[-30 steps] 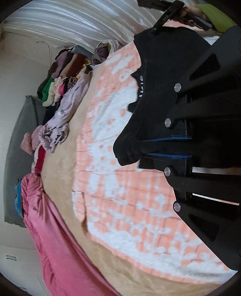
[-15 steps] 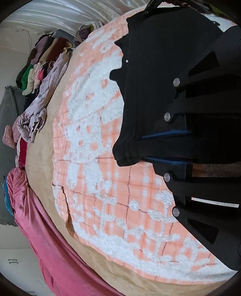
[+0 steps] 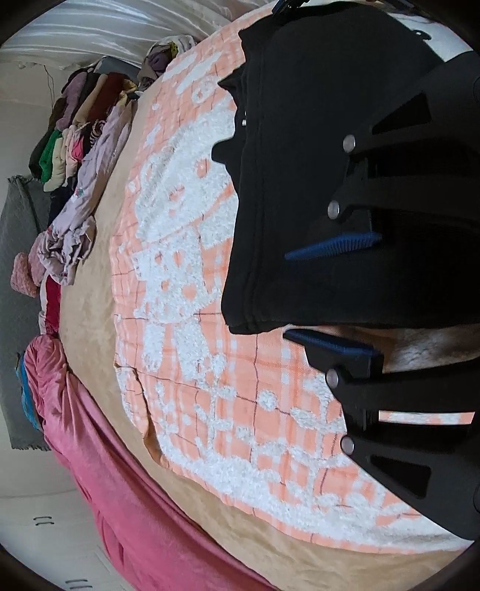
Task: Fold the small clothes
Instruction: 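Grasp the folded edge with both grippers, straighten it, then open, then move both tools to the side edge of the folded sweatshirt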
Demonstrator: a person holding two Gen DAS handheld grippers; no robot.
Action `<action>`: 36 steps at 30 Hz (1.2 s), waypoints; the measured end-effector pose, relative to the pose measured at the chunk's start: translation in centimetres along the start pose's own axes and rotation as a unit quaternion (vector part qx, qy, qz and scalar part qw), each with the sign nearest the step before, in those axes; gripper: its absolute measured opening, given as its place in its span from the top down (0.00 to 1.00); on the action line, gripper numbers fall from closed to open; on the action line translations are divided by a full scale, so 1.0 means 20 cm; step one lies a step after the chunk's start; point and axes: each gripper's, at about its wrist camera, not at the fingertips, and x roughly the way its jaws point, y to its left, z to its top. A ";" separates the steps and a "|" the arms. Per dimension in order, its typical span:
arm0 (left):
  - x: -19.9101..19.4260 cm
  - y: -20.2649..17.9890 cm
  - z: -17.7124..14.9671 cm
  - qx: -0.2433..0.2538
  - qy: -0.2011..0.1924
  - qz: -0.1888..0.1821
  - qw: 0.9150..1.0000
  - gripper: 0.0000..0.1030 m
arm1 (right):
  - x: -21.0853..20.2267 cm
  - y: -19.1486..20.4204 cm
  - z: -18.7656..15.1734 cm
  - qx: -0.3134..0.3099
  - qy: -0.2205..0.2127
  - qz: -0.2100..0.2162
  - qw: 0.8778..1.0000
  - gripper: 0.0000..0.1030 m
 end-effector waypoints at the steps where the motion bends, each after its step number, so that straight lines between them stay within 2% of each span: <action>1: -0.02 0.00 0.00 0.000 -0.003 -0.002 1.000 0.66 | -0.03 0.01 0.00 0.000 -0.006 0.002 1.000 0.40; 3: -0.06 -0.01 -0.01 0.000 -0.014 -0.004 1.000 0.66 | -0.08 0.02 0.01 -0.001 -0.016 0.001 1.000 0.36; 7: -0.20 -0.01 -0.02 -0.010 -0.037 -0.005 0.999 0.63 | -0.17 0.04 0.02 -0.003 -0.038 0.006 0.999 0.36; 10: -0.31 -0.01 -0.05 -0.019 -0.049 -0.017 0.998 0.58 | -0.24 0.08 0.01 -0.008 -0.044 0.028 0.999 0.36; 12: -0.37 -0.03 -0.07 -0.021 -0.056 -0.039 0.997 0.56 | -0.26 0.14 -0.01 -0.014 -0.039 0.060 0.997 0.36; 14: -0.38 -0.05 -0.11 -0.015 -0.047 -0.048 0.998 0.54 | -0.27 0.20 -0.03 -0.023 -0.031 0.087 0.995 0.36; 17: -0.31 -0.08 -0.20 -0.006 -0.008 -0.046 0.999 0.52 | -0.22 0.26 -0.08 -0.025 0.001 0.114 0.993 0.36; 20: -0.17 -0.06 -0.30 -0.017 0.043 -0.030 0.998 0.50 | -0.11 0.28 -0.14 -0.029 0.052 0.095 0.994 0.36; 22: -0.14 -0.02 -0.33 -0.034 0.040 -0.042 0.998 0.45 | -0.04 0.26 -0.18 -0.019 0.071 0.092 0.993 0.36; 24: -0.12 0.01 -0.34 -0.047 0.040 -0.051 0.997 0.39 | -0.02 0.23 -0.18 -0.005 0.066 0.103 0.992 0.36; 26: -0.13 0.04 -0.33 -0.061 0.045 -0.061 0.995 0.39 | -0.05 0.24 -0.17 -0.007 0.055 0.106 0.993 0.36; 30: -0.22 0.03 -0.30 -0.049 0.034 -0.044 0.997 0.39 | -0.15 0.23 -0.14 -0.002 0.028 0.115 0.993 0.36; 33: -0.28 0.04 -0.29 -0.051 0.028 -0.042 0.997 0.40 | -0.22 0.22 -0.10 0.002 0.006 0.117 0.993 0.28; 36: -0.34 0.06 -0.26 -0.053 0.021 -0.033 0.998 0.34 | -0.31 0.19 -0.07 0.008 -0.017 0.121 0.992 0.27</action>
